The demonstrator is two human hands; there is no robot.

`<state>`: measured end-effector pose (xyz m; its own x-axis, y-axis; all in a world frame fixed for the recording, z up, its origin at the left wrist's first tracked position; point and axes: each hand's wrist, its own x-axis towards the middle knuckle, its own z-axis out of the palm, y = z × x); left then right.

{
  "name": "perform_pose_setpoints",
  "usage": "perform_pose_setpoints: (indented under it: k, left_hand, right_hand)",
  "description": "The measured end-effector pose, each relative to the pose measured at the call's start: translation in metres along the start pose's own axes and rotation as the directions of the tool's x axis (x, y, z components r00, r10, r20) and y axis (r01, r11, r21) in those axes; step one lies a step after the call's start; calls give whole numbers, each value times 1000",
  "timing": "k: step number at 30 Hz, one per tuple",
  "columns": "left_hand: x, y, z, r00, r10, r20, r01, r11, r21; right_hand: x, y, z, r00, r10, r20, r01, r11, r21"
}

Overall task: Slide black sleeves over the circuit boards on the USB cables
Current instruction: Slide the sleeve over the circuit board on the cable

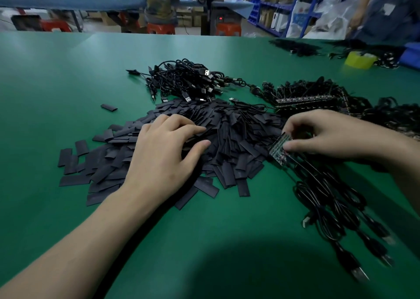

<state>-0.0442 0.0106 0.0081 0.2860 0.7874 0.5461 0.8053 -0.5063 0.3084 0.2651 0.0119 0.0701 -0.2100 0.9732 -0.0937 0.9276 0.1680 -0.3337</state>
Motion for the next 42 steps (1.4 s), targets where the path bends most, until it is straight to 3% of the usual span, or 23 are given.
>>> perform_pose_setpoints:
  k: [3, 7, 9, 14, 18, 21, 32, 34, 38, 42]
  left_hand:
    - [-2, 7, 0, 997, 64, 41, -57, 985, -161]
    - [-5, 16, 1, 990, -6, 143, 82, 842, -533]
    - [-5, 17, 2, 979, -64, 196, 177, 750, -637]
    - [-2, 15, 4, 965, -114, 238, 253, 655, -712]
    - [-2, 18, 5, 952, -82, 294, 285, 582, -762]
    - [-3, 20, 4, 950, -66, 305, 292, 529, -796]
    - [-3, 28, -1, 951, -17, 309, 288, 412, -864]
    - [-2, 29, -1, 948, -42, 316, 307, 387, -869]
    - [-2, 25, -3, 949, -81, 306, 314, 375, -872]
    - [-2, 23, -5, 967, -74, 244, 253, 414, -874]
  right_hand:
    - [-2, -16, -4, 999, -36, -31, 46, 904, 425]
    - [2, -50, 15, 995, -74, -69, 101, 735, 670]
    - [4, -61, 32, 993, -55, -107, 116, 659, 743]
    - [1, -68, 56, 984, -80, -158, 176, 518, 837]
    - [-2, -66, 57, 980, -130, -153, 200, 592, 781]
    - [-2, -65, 59, 979, -140, -151, 205, 593, 779]
    - [-2, -62, 64, 969, -244, 23, 48, 282, 958]
    - [-1, -58, 57, 965, -254, 71, 19, 336, 942]
    - [-4, -33, 26, 982, -126, 143, -21, 676, 737]
    - [-11, -10, 3, 997, 52, 61, -65, 969, 239]
